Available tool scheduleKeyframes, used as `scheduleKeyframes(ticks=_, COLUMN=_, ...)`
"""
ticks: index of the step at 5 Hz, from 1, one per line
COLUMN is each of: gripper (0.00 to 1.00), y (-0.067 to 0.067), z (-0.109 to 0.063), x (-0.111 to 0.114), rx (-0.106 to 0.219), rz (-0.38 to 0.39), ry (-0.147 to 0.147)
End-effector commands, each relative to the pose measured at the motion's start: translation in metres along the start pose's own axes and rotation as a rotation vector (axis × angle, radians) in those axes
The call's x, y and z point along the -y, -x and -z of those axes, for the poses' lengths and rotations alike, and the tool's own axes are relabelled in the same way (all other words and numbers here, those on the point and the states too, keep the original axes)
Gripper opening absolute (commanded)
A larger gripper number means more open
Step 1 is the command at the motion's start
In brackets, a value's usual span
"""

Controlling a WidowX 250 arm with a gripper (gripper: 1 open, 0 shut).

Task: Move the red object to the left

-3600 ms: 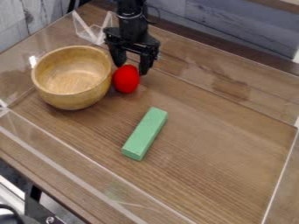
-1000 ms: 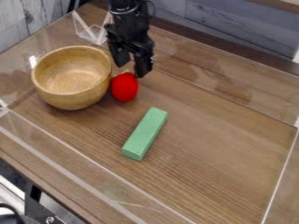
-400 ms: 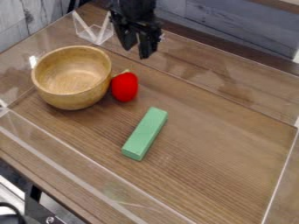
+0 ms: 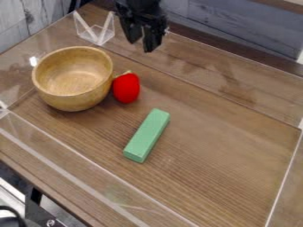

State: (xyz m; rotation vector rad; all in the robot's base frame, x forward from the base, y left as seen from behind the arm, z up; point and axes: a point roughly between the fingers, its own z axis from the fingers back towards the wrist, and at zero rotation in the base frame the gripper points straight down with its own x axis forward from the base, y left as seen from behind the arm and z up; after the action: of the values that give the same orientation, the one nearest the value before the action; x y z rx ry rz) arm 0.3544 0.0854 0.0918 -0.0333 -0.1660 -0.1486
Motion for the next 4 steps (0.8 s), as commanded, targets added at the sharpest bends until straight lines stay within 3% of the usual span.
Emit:
scheduleKeyframes(ticks=1, gripper=0.0, y=-0.019, z=-0.012, x=-0.01, rx=0.044, rz=-0.009, ry=-0.036)
scheduleKeyframes(ticks=3, gripper=0.0, y=-0.011, z=0.004, x=0.016, rx=0.001, rz=0.0, ry=-0.019)
scheduleKeyframes(ticks=4, gripper=0.0, y=-0.01, z=0.017, x=0.033, rx=-0.016, rz=0.043, ry=-0.007)
